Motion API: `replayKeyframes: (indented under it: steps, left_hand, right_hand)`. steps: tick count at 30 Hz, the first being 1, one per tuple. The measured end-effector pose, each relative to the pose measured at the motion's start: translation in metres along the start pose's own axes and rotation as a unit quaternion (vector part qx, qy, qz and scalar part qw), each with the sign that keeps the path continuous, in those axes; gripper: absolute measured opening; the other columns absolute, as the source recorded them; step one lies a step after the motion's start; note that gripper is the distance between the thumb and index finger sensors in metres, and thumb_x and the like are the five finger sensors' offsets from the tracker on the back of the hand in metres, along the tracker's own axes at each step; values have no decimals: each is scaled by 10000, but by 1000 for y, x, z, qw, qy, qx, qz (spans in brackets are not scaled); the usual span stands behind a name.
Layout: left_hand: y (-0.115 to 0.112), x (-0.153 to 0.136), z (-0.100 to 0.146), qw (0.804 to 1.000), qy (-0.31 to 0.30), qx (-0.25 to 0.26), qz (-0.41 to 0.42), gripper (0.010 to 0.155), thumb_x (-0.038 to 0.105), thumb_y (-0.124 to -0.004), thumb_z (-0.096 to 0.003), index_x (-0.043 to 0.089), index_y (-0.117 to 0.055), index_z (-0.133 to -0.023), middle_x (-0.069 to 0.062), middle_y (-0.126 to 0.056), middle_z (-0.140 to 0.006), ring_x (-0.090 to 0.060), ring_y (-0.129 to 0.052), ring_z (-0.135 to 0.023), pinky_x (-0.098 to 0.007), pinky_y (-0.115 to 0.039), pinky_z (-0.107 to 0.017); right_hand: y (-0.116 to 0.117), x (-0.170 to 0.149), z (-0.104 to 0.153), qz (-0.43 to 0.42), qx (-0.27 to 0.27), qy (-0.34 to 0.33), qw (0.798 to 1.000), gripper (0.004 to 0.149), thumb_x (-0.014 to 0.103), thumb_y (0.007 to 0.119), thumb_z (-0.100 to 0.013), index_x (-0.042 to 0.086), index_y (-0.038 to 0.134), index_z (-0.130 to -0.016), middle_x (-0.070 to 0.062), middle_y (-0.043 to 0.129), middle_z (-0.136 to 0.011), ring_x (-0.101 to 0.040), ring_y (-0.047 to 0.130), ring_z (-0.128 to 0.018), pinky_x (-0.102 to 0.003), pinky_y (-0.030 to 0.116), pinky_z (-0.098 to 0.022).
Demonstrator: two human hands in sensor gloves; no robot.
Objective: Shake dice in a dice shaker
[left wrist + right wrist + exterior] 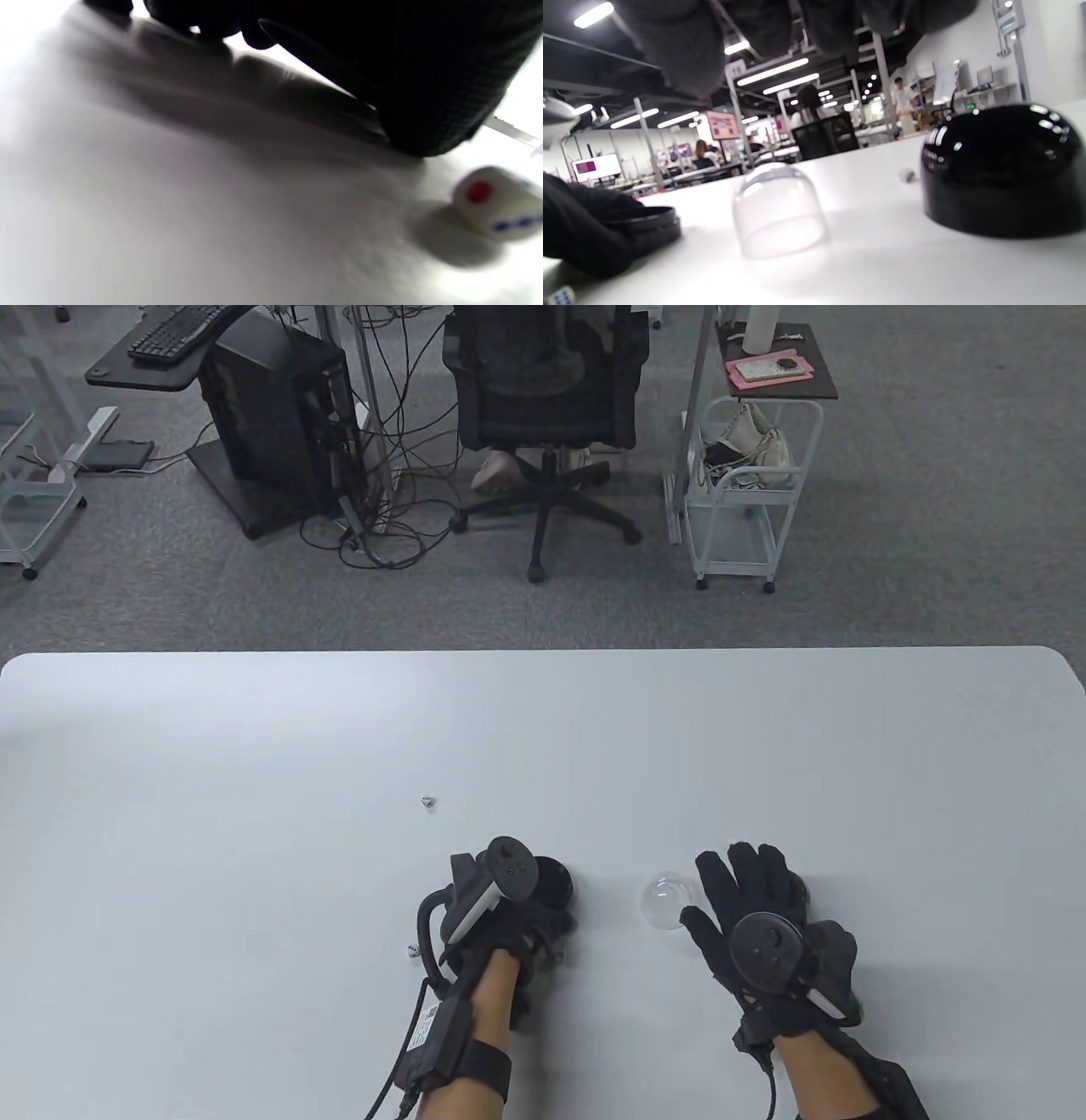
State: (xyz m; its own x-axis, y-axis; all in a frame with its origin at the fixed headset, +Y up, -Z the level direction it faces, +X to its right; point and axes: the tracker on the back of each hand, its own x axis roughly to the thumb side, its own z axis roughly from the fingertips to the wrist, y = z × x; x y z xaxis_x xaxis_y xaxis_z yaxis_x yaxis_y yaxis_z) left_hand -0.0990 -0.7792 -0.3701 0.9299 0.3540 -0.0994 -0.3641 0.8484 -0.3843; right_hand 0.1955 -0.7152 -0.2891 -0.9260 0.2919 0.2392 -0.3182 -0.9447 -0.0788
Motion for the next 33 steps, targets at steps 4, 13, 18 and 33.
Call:
replayKeyframes:
  steps: [4, 13, 18, 33]
  left_hand:
    - [0, 0, 0, 1000, 8, -13, 8, 1042, 665, -915, -436, 141, -317, -1111, -237, -209, -1162, -497, -218, -1034, -694, -300, -696]
    - [10, 3, 11, 999, 6, -50, -20, 1046, 634, -869, -480, 137, -210, -1123, -283, -203, -1156, -566, -243, -1020, -706, -324, -698]
    - [46, -10, 41, 999, -35, 11, -33, 951, 599, -865, -491, 151, -321, -1131, -263, -360, -1159, -543, -388, -1027, -684, -428, -702]
    - [57, -105, 54, 997, 68, -24, -39, 677, 487, -909, -493, 168, -664, -1037, -167, -838, -930, -425, -869, -777, -563, -765, -550]
  right_hand:
    - [0, 0, 0, -1, 1, 1, 1000, 640, 472, 734, -608, 212, 496, -1142, -272, 435, -1142, -587, 369, -1033, -711, 467, -709]
    - [-5, -4, 2, -15, -5, 7, 1000, 640, 474, 732, -609, 210, 496, -1142, -272, 434, -1143, -587, 364, -1033, -711, 464, -710]
    - [-11, -4, 5, -21, -19, 6, 1000, 639, 474, 733, -608, 209, 499, -1141, -274, 437, -1141, -588, 367, -1032, -712, 465, -708]
    - [-7, 0, 6, -3, -11, 2, 1000, 626, 474, 734, -608, 203, 529, -1134, -272, 458, -1137, -586, 379, -1032, -710, 470, -708]
